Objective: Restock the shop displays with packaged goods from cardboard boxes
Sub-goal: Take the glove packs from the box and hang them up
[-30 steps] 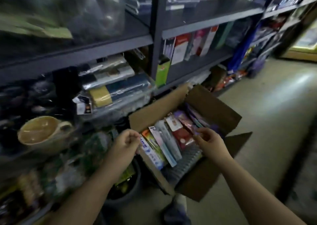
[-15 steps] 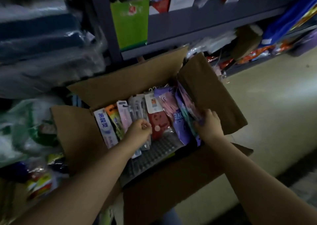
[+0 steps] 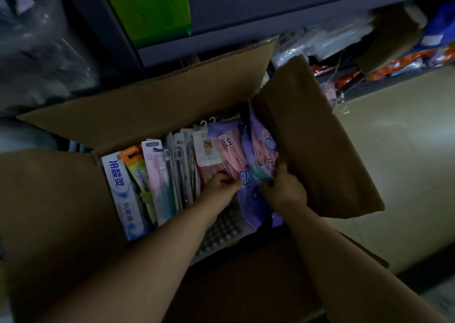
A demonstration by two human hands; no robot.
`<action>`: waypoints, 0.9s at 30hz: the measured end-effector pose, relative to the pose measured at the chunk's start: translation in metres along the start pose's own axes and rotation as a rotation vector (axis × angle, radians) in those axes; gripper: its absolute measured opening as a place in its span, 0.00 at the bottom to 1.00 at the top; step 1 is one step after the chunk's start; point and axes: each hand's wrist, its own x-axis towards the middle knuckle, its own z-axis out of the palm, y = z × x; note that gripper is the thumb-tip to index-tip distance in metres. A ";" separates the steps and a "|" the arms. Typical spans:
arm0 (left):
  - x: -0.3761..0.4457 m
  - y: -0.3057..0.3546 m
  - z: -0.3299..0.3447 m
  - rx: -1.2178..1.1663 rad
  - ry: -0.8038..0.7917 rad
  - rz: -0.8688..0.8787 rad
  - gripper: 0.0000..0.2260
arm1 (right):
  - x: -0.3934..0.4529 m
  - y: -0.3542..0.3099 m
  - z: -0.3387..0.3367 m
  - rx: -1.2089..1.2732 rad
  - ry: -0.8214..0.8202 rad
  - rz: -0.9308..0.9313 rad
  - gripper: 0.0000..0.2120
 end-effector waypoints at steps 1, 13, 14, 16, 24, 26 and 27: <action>0.002 0.001 0.003 -0.010 0.000 0.013 0.06 | 0.001 0.001 -0.004 -0.015 0.028 -0.016 0.23; -0.022 0.017 -0.016 -0.156 0.076 0.095 0.07 | -0.056 0.007 -0.052 0.294 0.124 -0.143 0.14; -0.030 0.014 -0.028 -0.209 0.082 0.083 0.09 | -0.064 0.006 -0.056 0.301 0.122 -0.143 0.15; -0.047 0.003 -0.055 -0.305 0.110 0.054 0.10 | -0.078 0.007 -0.060 0.306 0.113 -0.155 0.15; -0.079 -0.055 -0.121 -0.394 0.154 -0.026 0.10 | -0.116 -0.038 -0.023 0.068 -0.001 -0.263 0.14; -0.082 -0.058 -0.118 -0.440 0.146 -0.013 0.10 | -0.120 -0.057 0.000 -0.096 -0.047 -0.319 0.25; -0.085 -0.056 -0.114 -0.493 0.156 -0.021 0.09 | -0.122 -0.066 0.012 -0.151 -0.072 -0.346 0.29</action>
